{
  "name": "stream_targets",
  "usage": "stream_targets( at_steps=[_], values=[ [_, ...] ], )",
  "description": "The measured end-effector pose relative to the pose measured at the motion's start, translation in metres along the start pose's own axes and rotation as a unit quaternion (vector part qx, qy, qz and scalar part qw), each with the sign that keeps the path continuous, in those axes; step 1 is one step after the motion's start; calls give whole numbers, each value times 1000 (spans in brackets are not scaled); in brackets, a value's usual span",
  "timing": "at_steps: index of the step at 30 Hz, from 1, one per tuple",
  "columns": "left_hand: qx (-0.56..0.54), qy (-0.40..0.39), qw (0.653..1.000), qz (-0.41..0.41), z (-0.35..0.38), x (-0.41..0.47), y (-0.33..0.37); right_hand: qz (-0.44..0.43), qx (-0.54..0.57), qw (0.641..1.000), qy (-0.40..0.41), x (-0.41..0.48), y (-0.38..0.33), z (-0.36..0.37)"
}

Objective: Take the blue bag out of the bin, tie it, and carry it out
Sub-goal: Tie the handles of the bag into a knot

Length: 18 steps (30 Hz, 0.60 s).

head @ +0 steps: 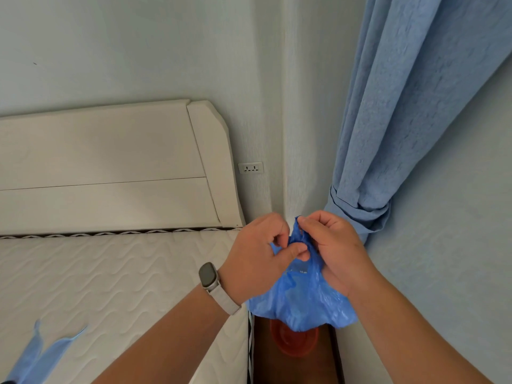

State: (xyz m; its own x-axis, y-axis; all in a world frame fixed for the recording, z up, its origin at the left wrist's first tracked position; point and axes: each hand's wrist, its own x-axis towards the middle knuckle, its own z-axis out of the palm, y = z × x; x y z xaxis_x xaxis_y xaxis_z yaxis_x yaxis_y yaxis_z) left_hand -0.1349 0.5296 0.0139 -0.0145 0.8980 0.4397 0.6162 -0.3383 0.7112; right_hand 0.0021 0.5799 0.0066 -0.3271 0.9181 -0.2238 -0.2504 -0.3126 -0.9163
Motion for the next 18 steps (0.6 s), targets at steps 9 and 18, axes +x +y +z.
stream_targets(
  at_steps=[9, 18],
  values=[
    [119, -1, 982, 147, 3, 0, 5, 11, -105, 993, -46, -1, -17, -9],
    [2, 44, 999, -21, -3, -1, -1, 18, -248, 949, -195, -5, -26, -20]
  ],
)
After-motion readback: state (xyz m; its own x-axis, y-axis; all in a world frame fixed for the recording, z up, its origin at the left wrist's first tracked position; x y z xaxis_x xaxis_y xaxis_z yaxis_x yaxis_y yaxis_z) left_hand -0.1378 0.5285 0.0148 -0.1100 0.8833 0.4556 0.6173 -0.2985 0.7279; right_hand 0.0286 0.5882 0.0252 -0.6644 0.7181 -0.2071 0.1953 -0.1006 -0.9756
